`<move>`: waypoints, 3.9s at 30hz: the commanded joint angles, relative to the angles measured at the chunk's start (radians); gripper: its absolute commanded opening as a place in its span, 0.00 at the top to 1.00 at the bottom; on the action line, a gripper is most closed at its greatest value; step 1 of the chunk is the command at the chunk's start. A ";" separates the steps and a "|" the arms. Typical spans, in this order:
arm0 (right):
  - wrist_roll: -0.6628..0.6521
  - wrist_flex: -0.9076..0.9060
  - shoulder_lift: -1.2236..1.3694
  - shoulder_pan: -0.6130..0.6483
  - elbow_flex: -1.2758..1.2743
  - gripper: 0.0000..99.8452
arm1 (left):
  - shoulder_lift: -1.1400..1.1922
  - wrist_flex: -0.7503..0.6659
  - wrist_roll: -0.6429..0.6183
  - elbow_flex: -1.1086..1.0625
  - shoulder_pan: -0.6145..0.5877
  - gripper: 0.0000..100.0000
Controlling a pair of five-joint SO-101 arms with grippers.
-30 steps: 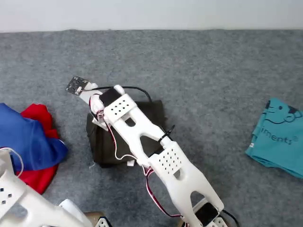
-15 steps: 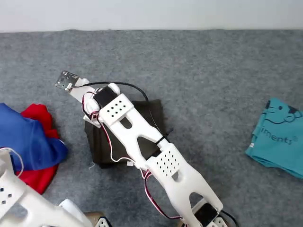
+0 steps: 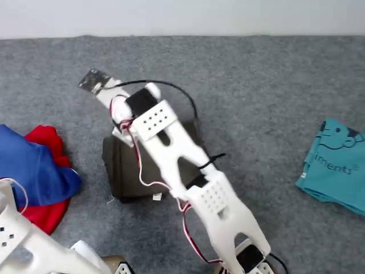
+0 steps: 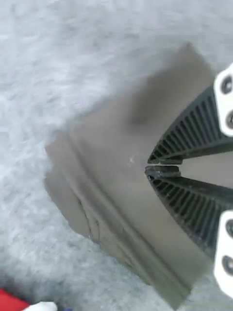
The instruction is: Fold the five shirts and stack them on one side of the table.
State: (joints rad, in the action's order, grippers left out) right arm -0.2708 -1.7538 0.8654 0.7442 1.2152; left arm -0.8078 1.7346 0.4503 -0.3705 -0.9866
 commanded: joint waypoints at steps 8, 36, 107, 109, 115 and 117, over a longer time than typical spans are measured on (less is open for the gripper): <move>0.537 -0.042 -0.461 -0.119 -0.640 0.91 | -0.021 0.002 0.008 0.028 0.005 0.98; 0.809 0.125 -0.053 -0.099 -0.787 0.60 | -0.021 0.002 0.008 0.028 0.003 0.98; -0.170 -0.039 -0.601 -0.680 -0.690 0.76 | -0.021 0.018 0.074 0.030 0.003 0.98; -0.118 -0.039 -0.593 -0.682 -0.732 0.88 | -0.021 0.018 0.074 0.030 0.003 0.98; -0.092 -0.042 -0.627 -0.696 -0.925 0.98 | -0.021 0.018 0.103 0.030 -0.002 0.98; -0.091 -0.042 -0.654 -0.697 -0.990 0.99 | -0.021 0.018 0.124 0.030 -0.003 0.98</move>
State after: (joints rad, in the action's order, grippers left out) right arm -0.3705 -1.7538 0.3069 0.0476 0.2793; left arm -0.8078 1.7346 0.5439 -0.3705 -0.9866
